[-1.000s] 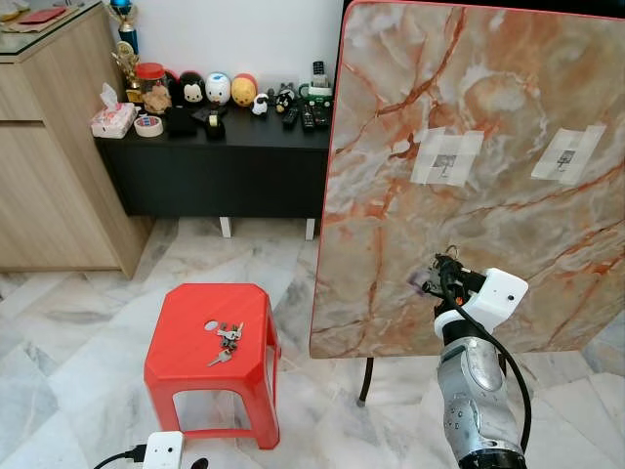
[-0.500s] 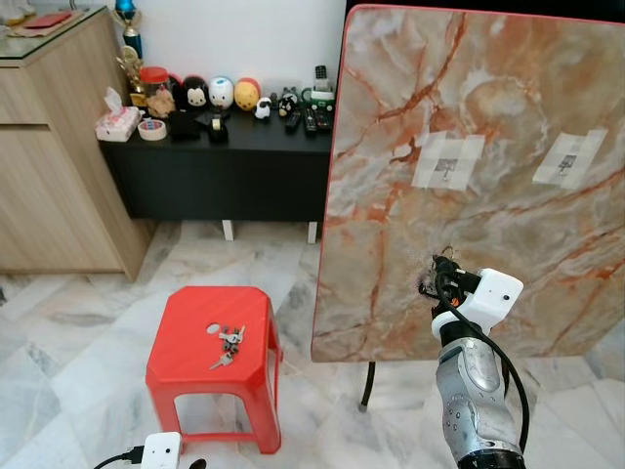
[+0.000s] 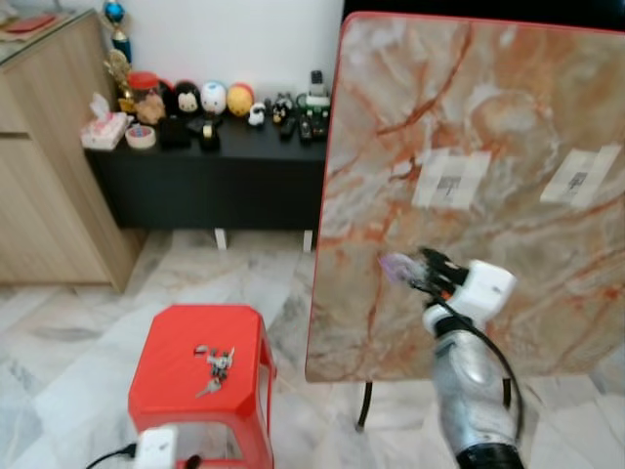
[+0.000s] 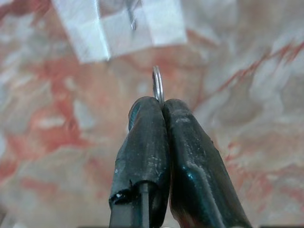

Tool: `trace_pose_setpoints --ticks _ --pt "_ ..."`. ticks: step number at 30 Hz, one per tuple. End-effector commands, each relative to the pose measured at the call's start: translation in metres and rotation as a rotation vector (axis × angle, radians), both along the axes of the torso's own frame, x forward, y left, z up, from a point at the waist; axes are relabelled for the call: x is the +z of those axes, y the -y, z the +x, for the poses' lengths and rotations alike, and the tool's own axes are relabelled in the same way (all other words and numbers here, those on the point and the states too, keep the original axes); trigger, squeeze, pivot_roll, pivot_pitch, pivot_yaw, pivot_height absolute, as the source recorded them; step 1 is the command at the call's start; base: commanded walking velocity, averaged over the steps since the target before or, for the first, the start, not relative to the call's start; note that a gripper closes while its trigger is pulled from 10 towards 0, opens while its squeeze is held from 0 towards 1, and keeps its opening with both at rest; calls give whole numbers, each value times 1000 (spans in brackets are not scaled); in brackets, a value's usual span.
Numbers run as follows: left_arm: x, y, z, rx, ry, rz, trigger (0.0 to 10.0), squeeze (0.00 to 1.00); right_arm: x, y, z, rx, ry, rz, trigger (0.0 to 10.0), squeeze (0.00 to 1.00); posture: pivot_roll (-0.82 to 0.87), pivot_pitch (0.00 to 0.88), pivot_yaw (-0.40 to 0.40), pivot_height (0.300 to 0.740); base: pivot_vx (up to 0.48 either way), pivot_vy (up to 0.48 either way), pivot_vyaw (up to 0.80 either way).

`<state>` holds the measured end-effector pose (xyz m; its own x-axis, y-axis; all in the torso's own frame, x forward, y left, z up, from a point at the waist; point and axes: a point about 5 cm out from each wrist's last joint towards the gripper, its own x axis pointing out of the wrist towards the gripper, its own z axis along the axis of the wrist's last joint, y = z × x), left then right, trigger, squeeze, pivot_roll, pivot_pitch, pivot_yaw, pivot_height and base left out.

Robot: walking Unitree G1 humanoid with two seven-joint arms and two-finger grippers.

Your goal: Hang keys on a hook

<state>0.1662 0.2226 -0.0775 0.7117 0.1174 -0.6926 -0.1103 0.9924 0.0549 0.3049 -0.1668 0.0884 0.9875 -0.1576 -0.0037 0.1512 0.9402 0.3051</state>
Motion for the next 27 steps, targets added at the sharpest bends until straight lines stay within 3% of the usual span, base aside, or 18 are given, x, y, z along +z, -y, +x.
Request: trace_pose_setpoints --ticks 1,9,14,21,23,27 --pt "-1 -10 -6 26 -18 16 10000 0 7 -8 3 16 31 8 10000 0 63 0 -98 740 0 0 0" --pt "-2 -9 -9 25 -24 16 10000 0 13 15 -3 -150 49 -70 10000 0 58 0 -96 740 0 0 0" --pt "-2 -7 -8 19 -27 15 10000 0 24 30 4 -219 62 -203 10000 0 58 0 -96 740 0 0 0" --pt "-2 -6 -7 20 -23 13 10000 0 32 26 14 -192 75 -305 10000 0 60 0 -96 740 0 0 0" --pt "-2 -6 -6 17 -23 13 10000 0 36 25 20 -182 79 -392 10000 0 61 0 -96 740 0 0 0" --pt "-1 -5 -4 17 -21 12 10000 0 38 31 25 -215 70 -410 10000 0 63 0 -97 740 0 0 0"
